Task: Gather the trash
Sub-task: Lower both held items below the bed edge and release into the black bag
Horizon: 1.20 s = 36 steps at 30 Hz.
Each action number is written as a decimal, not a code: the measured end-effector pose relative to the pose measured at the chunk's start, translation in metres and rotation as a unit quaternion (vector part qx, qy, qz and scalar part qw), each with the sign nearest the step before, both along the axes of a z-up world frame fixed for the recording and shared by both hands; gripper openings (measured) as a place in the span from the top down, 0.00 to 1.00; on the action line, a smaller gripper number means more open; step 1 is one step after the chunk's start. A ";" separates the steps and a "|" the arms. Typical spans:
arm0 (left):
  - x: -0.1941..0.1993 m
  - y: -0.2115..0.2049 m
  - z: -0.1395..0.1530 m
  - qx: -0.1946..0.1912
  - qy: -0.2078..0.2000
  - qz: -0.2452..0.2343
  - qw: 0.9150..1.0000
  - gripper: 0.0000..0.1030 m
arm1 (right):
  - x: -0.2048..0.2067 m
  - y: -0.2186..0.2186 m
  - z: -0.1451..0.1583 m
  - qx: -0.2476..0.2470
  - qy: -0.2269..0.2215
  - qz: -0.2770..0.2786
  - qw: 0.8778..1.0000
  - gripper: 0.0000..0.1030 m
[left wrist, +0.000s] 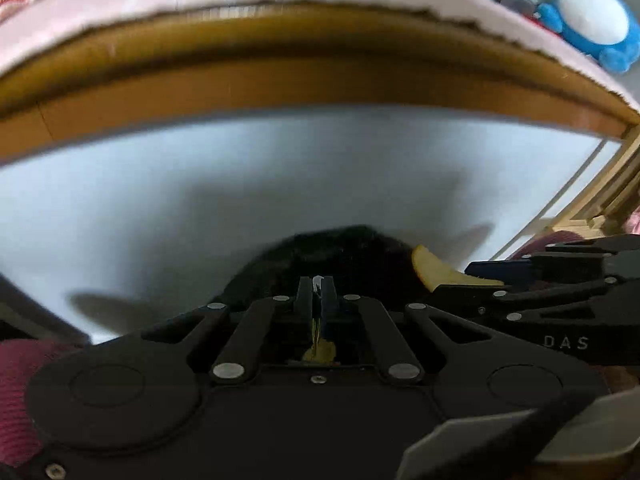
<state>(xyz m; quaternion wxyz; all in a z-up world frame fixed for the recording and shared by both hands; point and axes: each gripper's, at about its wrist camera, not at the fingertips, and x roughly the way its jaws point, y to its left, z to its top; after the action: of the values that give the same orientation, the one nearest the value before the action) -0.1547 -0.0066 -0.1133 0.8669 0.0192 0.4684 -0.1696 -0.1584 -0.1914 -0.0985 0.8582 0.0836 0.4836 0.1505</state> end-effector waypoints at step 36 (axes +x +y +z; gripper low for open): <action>0.005 -0.001 0.035 0.018 -0.036 0.009 0.999 0.26 | 0.011 -0.018 0.024 0.016 -0.039 -0.021 0.999 0.27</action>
<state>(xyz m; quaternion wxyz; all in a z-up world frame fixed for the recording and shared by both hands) -0.1492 -0.0073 -0.0783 0.8843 0.0368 0.4398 -0.1527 -0.1476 -0.2094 -0.0746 0.8779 0.1015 0.4456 0.1428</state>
